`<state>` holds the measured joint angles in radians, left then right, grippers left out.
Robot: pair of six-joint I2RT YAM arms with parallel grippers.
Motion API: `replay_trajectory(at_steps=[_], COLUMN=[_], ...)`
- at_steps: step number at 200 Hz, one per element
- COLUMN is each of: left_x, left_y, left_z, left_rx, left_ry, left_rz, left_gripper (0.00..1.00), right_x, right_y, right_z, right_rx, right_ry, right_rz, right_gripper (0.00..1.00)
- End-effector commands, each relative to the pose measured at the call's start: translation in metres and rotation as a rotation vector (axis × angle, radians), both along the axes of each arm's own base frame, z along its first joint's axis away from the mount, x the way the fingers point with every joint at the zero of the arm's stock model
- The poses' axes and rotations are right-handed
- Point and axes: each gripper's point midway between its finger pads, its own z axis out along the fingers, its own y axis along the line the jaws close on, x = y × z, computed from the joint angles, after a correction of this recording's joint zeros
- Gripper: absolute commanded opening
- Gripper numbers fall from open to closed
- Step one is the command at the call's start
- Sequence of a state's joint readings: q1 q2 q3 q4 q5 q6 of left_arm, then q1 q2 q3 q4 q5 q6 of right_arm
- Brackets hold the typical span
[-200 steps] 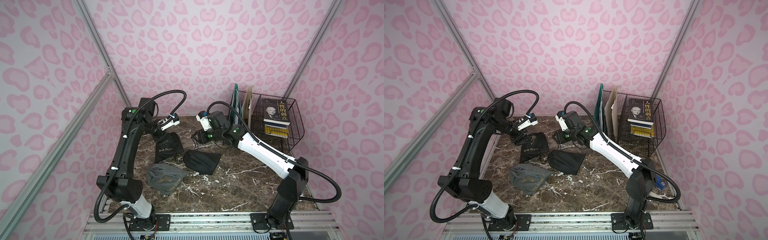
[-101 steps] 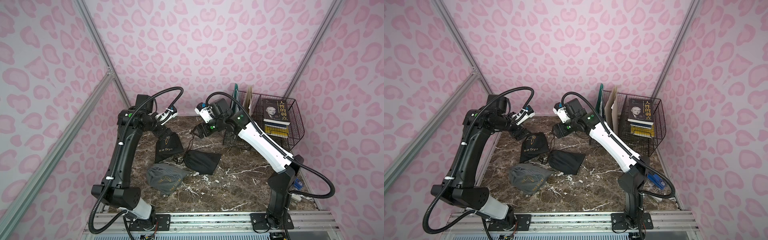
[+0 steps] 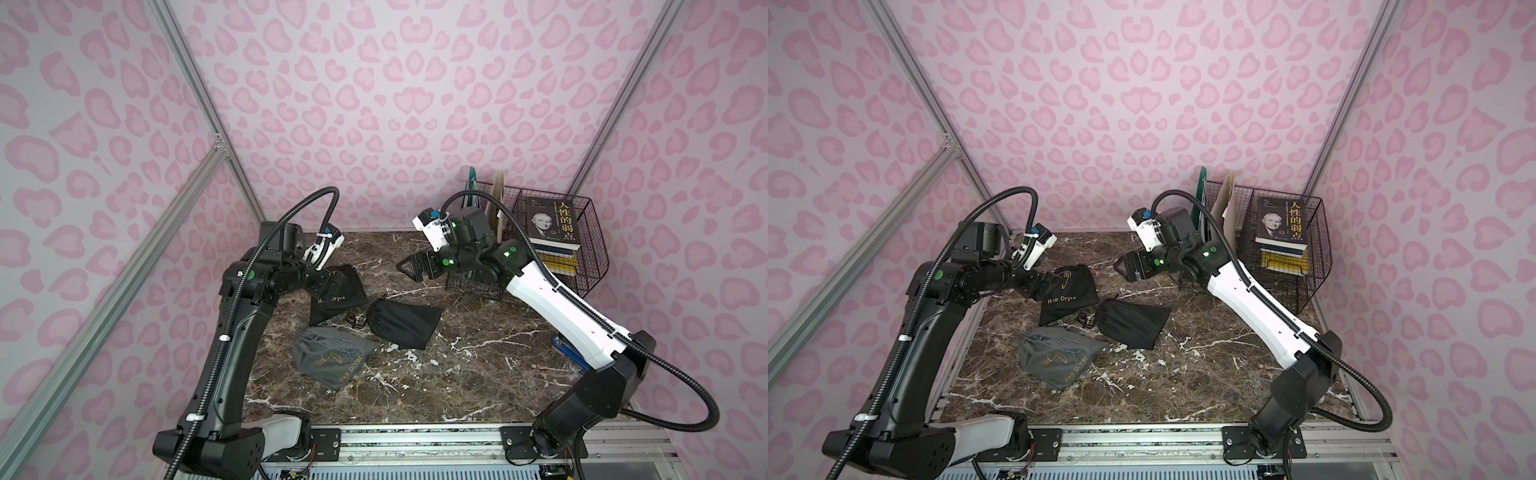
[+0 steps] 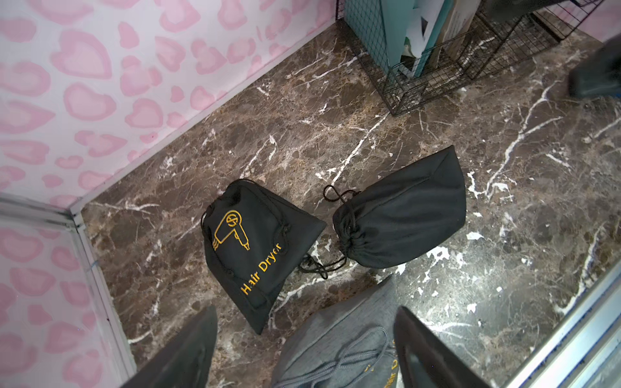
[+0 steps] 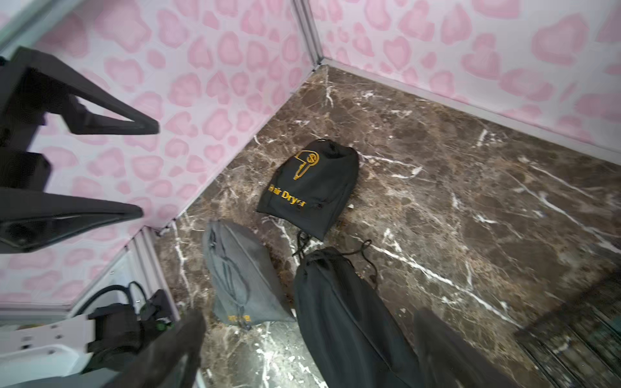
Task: Pack away hair dryers
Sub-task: Place the drawstrings on both sides at the center of the board, then reset both arms
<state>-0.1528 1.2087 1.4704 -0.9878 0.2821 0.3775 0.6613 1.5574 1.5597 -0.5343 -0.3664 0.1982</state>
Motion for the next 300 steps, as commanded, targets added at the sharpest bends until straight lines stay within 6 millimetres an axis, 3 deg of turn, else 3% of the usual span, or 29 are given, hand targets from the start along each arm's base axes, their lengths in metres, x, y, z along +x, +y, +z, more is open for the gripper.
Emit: replay_trajectory(at_steps=[1, 14, 50, 75, 76, 95, 115, 149, 193, 213, 231, 256, 278, 300], left_x=[0.013, 0.016, 0.015, 0.002, 0.002, -0.003, 0.003, 0.018, 0.057, 0.072, 0.081, 0.090, 0.096, 0.092], left_y=[0.010, 0.026, 0.062, 0.059, 0.060, 0.059, 0.060, 0.061, 0.078, 0.089, 0.087, 0.102, 0.091, 0.092], left_z=[-0.002, -0.016, -0.061, -0.117, -0.118, -0.150, -0.167, -0.188, -0.190, -0.190, -0.191, -0.205, -0.219, -0.218], left_rx=[-0.093, -0.111, -0.143, -0.148, -0.148, -0.135, -0.147, -0.162, -0.197, -0.216, -0.210, -0.252, -0.230, -0.234], left_ry=[-0.091, -0.136, -0.309, -0.271, -0.273, -0.297, -0.326, -0.343, -0.390, -0.389, -0.411, -0.370, -0.357, -0.377], left_rz=[0.164, 0.279, 0.453, 0.422, 0.423, 0.396, 0.392, 0.392, 0.516, 0.571, 0.540, 0.598, 0.550, 0.557], left_gripper=[0.96, 0.99, 0.99, 0.99, 0.99, 0.99, 0.99, 0.99, 0.99, 0.99, 0.99, 0.99, 0.99, 0.99], right_x=[0.034, 0.040, 0.038, 0.026, 0.026, 0.010, -0.004, -0.016, -0.034, -0.034, -0.023, -0.001, 0.003, 0.014], right_y=[-0.024, -0.053, -0.144, -0.195, -0.195, -0.234, -0.269, -0.312, -0.380, -0.387, -0.380, -0.366, -0.364, -0.357], right_z=[-0.003, -0.013, -0.067, -0.106, -0.100, -0.113, -0.114, -0.119, -0.143, -0.145, -0.144, -0.146, -0.147, -0.155], right_rx=[0.015, -0.016, 0.110, -0.022, -0.012, -0.038, -0.002, -0.046, -0.002, 0.032, 0.029, -0.008, -0.040, -0.082], right_ry=[-0.289, -0.400, -0.348, -0.447, -0.469, -0.564, -0.617, -0.653, -0.643, -0.650, -0.651, -0.630, -0.651, -0.655], right_rz=[-0.187, -0.308, -0.447, -0.597, -0.601, -0.766, -0.886, -0.995, -1.239, -1.260, -1.214, -1.113, -1.099, -1.071], right_gripper=[0.99, 0.98, 0.98, 0.99, 0.99, 0.98, 0.99, 0.99, 0.99, 0.99, 0.99, 0.99, 0.99, 0.99])
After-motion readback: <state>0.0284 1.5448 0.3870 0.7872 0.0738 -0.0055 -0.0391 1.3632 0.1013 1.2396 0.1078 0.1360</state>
